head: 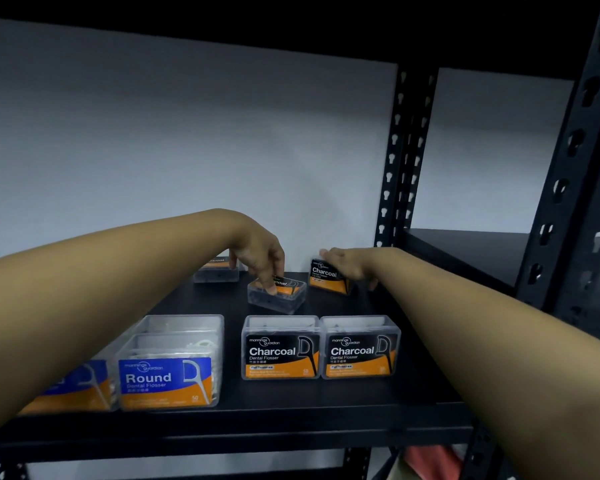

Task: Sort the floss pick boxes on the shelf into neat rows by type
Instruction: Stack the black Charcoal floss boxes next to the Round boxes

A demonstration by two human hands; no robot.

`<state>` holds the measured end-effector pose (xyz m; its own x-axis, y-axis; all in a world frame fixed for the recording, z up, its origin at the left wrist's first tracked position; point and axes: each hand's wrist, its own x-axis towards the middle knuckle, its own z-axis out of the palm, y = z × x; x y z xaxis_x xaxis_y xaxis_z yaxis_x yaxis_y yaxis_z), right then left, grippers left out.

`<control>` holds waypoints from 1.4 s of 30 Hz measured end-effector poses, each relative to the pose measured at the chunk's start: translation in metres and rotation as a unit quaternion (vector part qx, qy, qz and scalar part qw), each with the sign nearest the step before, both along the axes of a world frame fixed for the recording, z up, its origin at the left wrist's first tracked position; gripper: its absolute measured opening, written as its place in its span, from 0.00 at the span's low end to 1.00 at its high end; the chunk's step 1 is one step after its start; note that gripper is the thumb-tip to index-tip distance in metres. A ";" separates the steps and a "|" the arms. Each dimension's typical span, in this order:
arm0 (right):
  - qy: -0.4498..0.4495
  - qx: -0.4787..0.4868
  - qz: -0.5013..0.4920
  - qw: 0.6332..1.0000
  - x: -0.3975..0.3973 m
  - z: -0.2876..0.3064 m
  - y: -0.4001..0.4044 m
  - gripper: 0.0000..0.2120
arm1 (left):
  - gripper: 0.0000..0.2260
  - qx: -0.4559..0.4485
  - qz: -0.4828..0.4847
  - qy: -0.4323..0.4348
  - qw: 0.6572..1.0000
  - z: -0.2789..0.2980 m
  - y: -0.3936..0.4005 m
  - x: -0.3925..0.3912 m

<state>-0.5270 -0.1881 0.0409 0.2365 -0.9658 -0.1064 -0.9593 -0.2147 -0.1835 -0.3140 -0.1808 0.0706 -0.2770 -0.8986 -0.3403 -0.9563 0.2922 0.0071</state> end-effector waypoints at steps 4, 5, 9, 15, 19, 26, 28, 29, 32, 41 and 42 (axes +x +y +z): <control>0.036 -0.015 0.017 0.999 -0.004 -0.010 -0.022 0.32 | 0.20 0.004 -0.015 0.013 1.000 -0.001 0.000 0.003; 0.057 -0.029 0.022 0.998 -0.004 -0.012 -0.027 0.32 | 0.21 0.002 -0.017 0.014 1.000 -0.001 0.001 0.003; 0.100 -0.076 0.047 0.991 0.000 -0.012 -0.038 0.30 | 0.27 -0.029 -0.030 -0.003 0.999 -0.001 0.004 0.003; 0.126 -0.077 0.055 0.988 0.005 -0.007 -0.037 0.30 | 0.22 -0.110 -0.049 0.023 0.992 -0.013 0.000 0.005; 0.145 -0.082 0.052 0.985 0.008 -0.005 -0.038 0.31 | 0.19 -0.128 -0.061 0.036 0.989 -0.020 0.002 0.003; 0.135 -0.062 0.043 0.988 0.008 0.018 -0.023 0.30 | 0.17 -0.105 -0.039 0.080 0.991 -0.013 0.005 0.008; 0.133 -0.064 0.040 0.988 0.009 0.033 -0.012 0.28 | 0.17 -0.110 -0.039 0.090 0.989 -0.006 0.006 0.007; 0.136 -0.063 0.038 0.988 0.011 0.041 -0.005 0.28 | 0.17 -0.112 -0.039 0.093 0.989 -0.002 0.007 0.006; 0.143 -0.062 0.031 0.987 0.016 0.063 0.017 0.28 | 0.16 -0.110 -0.038 0.100 0.988 0.009 0.012 0.001; 0.208 -0.061 0.003 0.976 0.011 0.103 0.083 0.26 | 0.17 -0.072 -0.044 0.131 0.988 0.017 0.032 -0.012; 0.220 -0.062 0.002 0.973 0.009 0.105 0.090 0.26 | 0.16 -0.068 -0.049 0.128 0.988 0.015 0.033 -0.013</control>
